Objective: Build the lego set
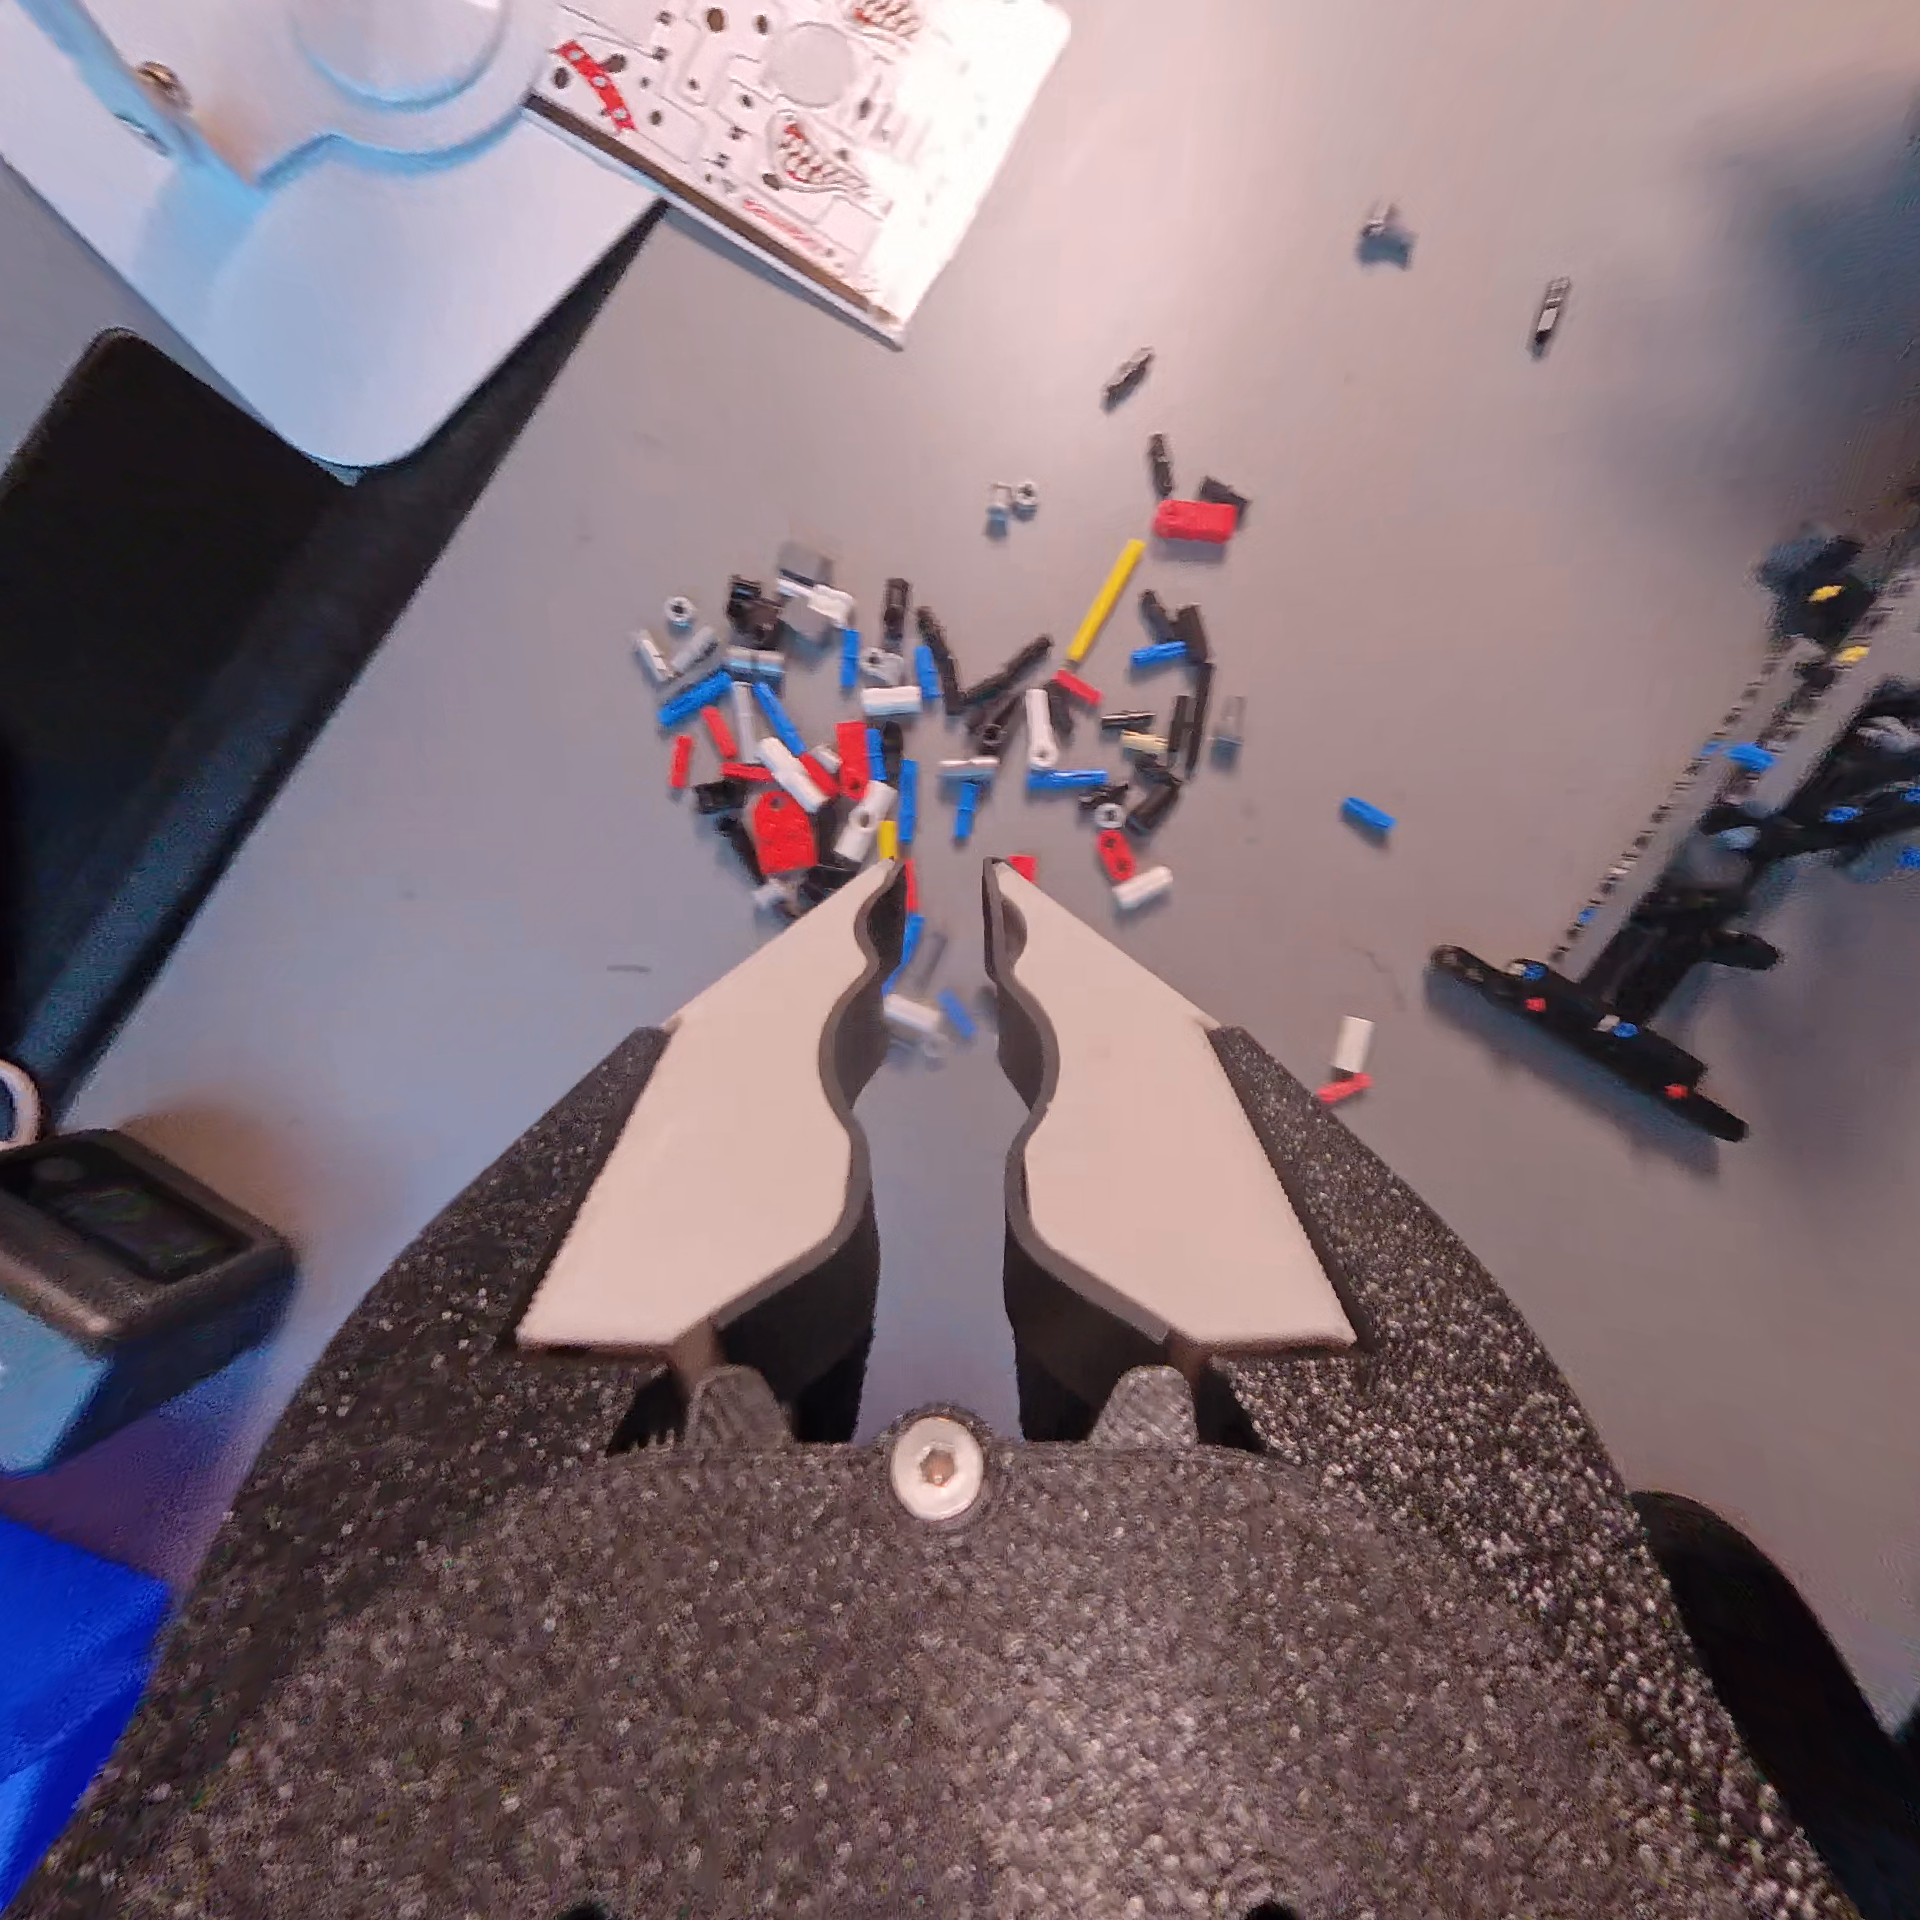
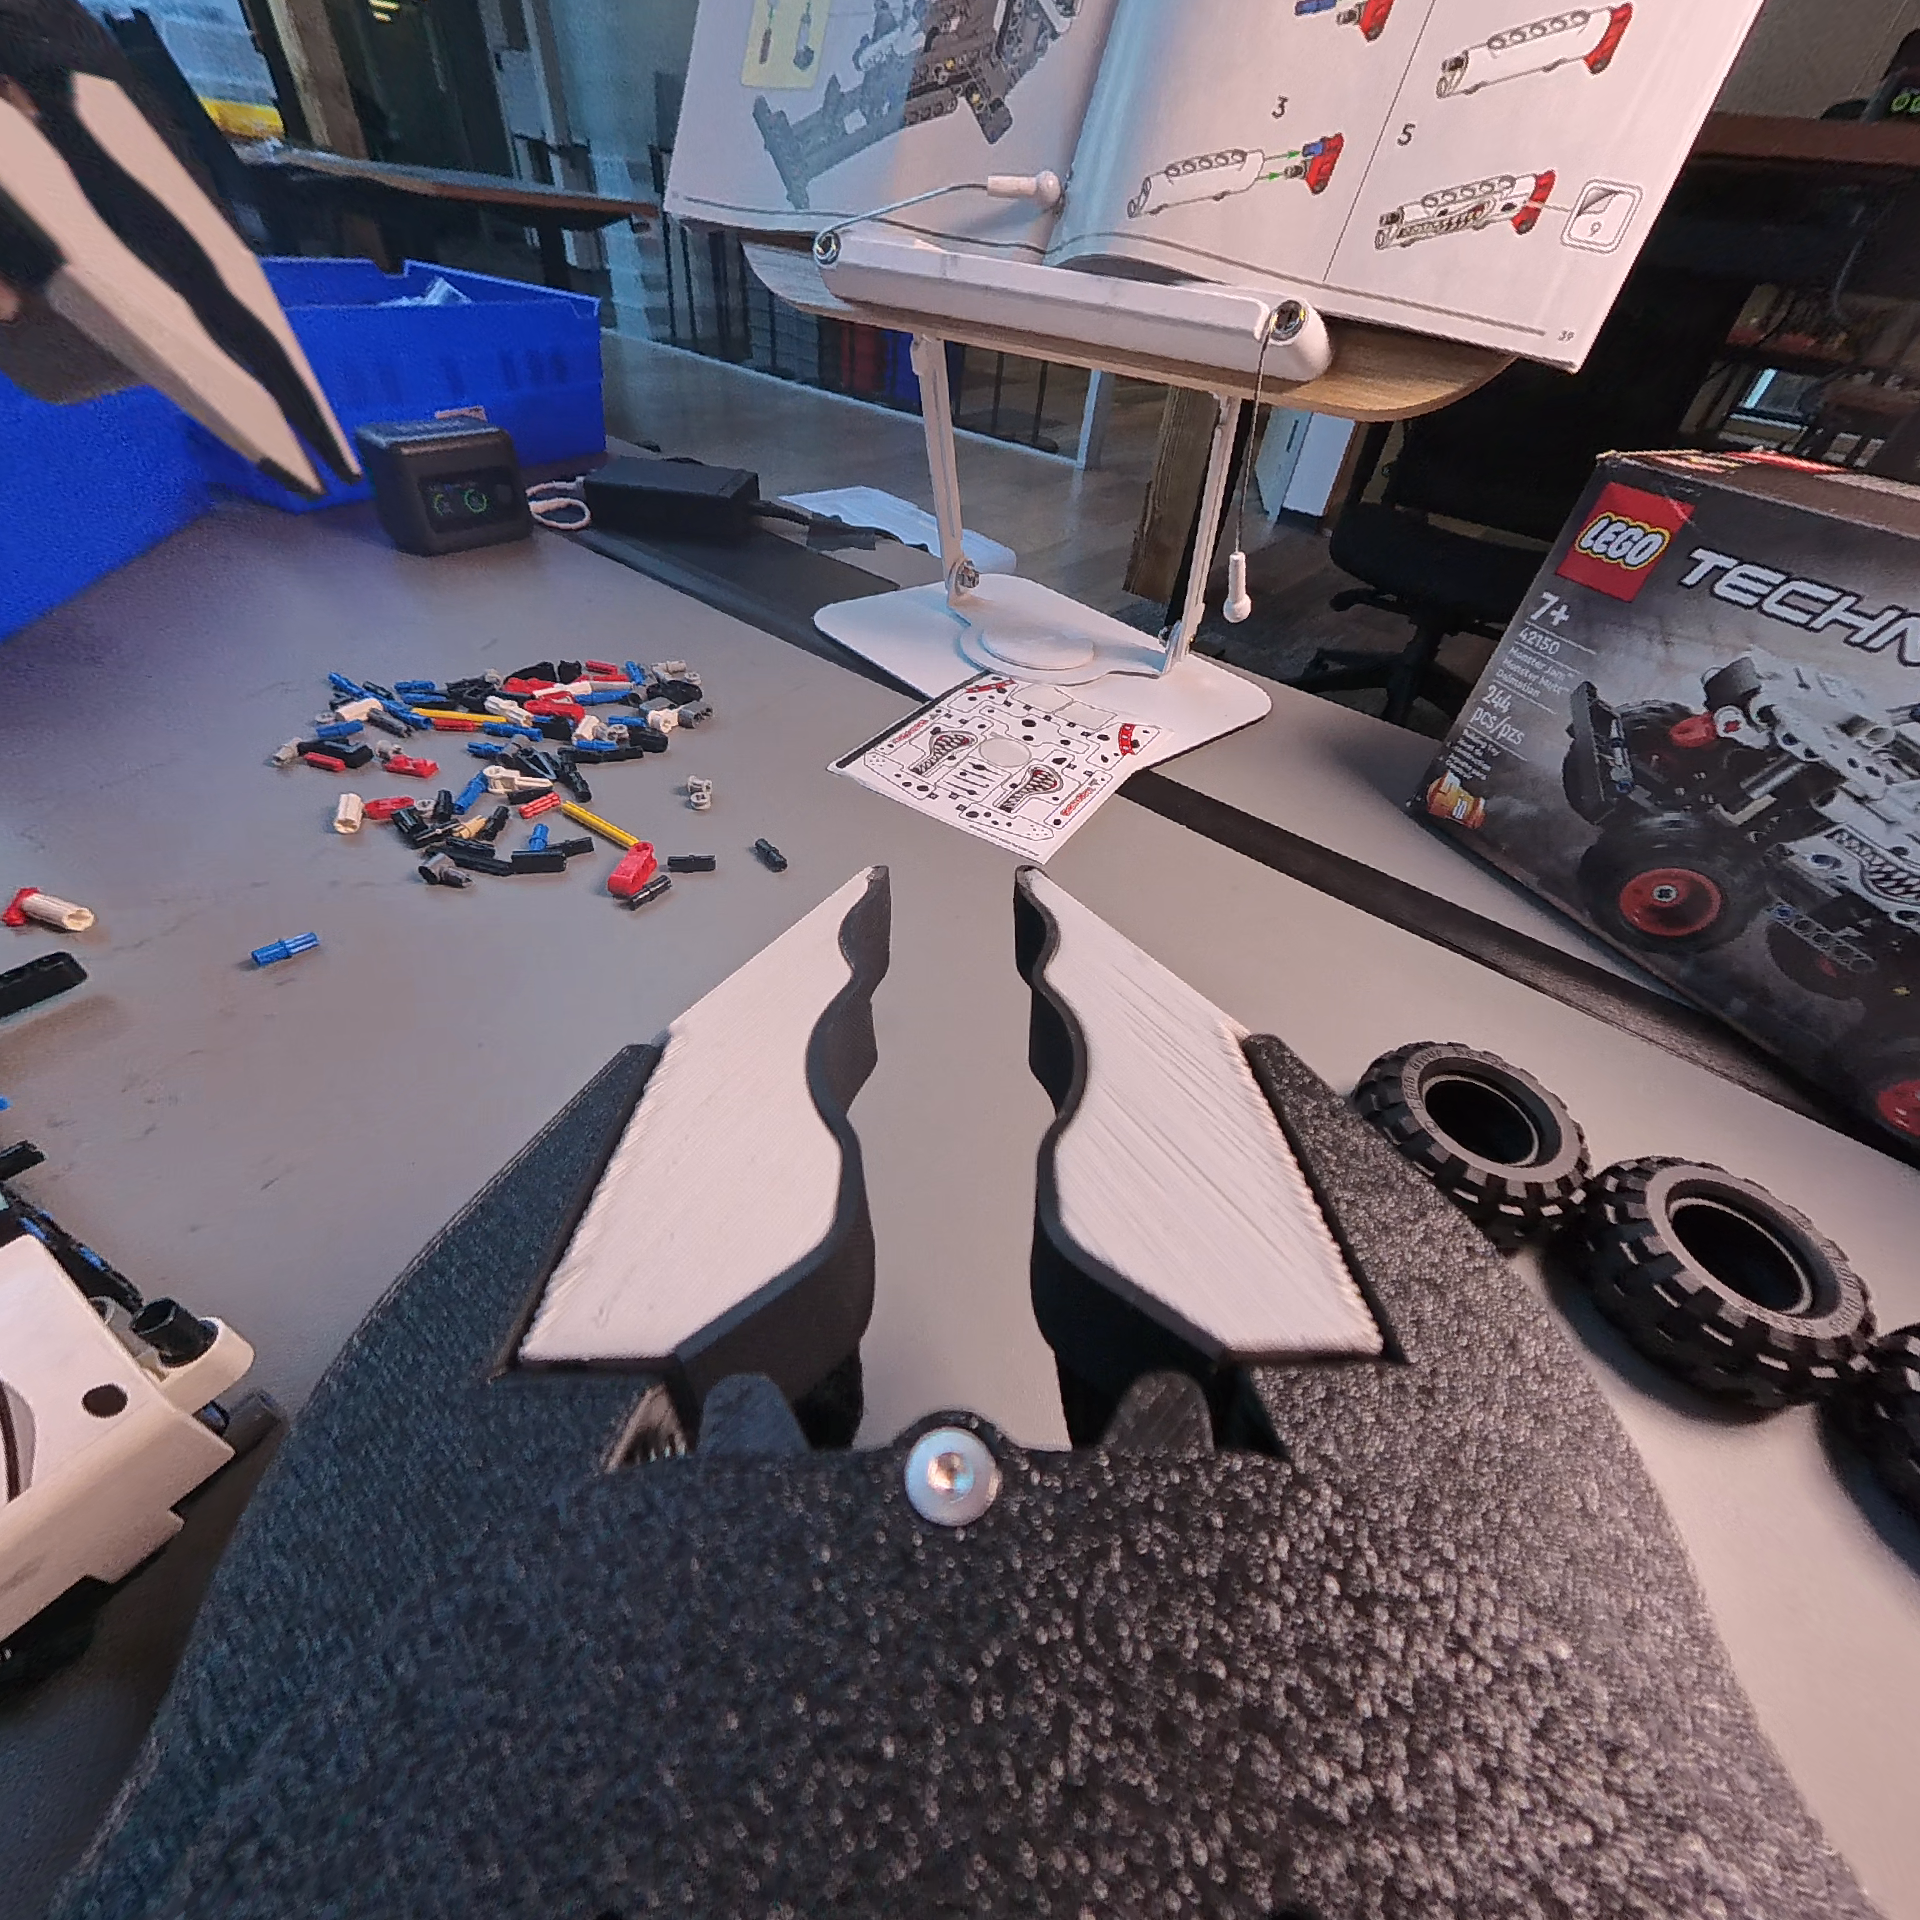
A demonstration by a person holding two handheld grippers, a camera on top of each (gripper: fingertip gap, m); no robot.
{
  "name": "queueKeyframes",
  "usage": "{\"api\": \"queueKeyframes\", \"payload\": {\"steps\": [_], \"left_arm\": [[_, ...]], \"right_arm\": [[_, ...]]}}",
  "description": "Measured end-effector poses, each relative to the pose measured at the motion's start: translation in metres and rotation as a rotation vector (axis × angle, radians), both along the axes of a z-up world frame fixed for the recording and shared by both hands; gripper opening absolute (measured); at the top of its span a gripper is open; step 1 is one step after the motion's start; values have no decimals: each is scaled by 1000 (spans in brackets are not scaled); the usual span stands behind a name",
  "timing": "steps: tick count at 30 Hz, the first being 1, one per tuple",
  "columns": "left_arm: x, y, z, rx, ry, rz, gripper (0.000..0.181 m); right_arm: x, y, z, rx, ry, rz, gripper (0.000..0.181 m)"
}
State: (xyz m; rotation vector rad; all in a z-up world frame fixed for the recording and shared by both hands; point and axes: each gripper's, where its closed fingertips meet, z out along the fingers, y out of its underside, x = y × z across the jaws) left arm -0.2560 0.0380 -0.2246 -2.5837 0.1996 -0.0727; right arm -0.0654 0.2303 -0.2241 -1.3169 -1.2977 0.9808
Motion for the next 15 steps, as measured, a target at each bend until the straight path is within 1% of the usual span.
{"api": "queueKeyframes", "payload": {"steps": [2,6,9,13,15], "left_arm": [[-25,11,-9,-44,56,-4,13],[-56,28,-42,-129,43,-5,10],[-48,24,-65,-209,-34,-91,10],[-38,14,-80,-261,-35,-176,13],[-37,10,-86,-279,-6,-196,17]], "right_arm": [[0,0,0,0,0,1,24],[1,0,0,2,-1,0,24],[1,1,0,0,-2,0,24],[2,3,0,-14,2,0,24],[1,2,-1,-15,-1,2,24]]}}
